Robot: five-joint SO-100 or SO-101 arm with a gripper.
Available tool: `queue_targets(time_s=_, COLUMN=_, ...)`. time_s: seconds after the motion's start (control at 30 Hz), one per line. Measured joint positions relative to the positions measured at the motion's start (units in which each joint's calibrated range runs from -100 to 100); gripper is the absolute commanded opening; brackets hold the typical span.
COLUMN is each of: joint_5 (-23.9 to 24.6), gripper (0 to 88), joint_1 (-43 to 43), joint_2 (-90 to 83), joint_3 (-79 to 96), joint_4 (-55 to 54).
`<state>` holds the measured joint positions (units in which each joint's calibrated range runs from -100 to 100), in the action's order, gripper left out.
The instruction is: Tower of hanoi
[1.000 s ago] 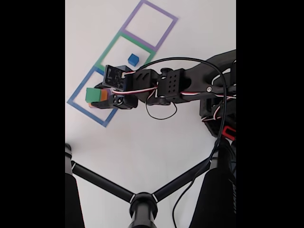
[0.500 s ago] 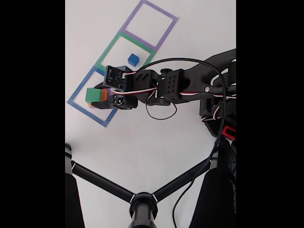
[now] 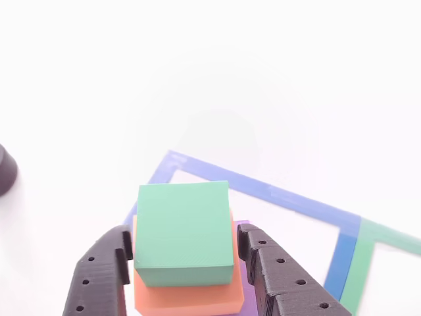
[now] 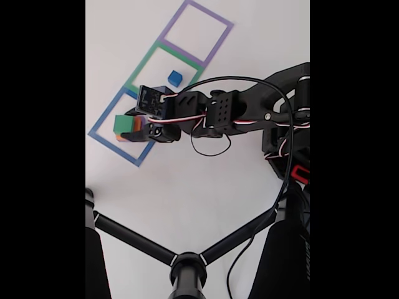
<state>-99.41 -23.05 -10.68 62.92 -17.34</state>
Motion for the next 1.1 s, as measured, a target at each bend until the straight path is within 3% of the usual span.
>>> queue_targets(time_s=0.4, joint_5=0.0, gripper=24.6, joint_1=-0.08, joint_2=0.0, joint_3=0.0, joint_4=-0.56)
queue_targets(time_s=0.53, joint_5=0.0, gripper=23.9, joint_1=-0.57, joint_2=-2.95, joint_3=-1.48, joint_4=4.74)
queue_targets(time_s=0.73, joint_5=0.0, gripper=20.7, joint_1=-1.15, joint_2=-12.75, joint_3=-11.14, joint_4=25.44)
queue_targets(time_s=0.93, joint_5=-0.2, gripper=5.6, joint_1=0.57, joint_2=-19.67, joint_3=-25.59, joint_4=51.61)
queue_targets(time_s=1.1, joint_5=0.0, gripper=0.6, joint_1=1.47, joint_2=-21.7, joint_3=-40.73, joint_4=71.51)
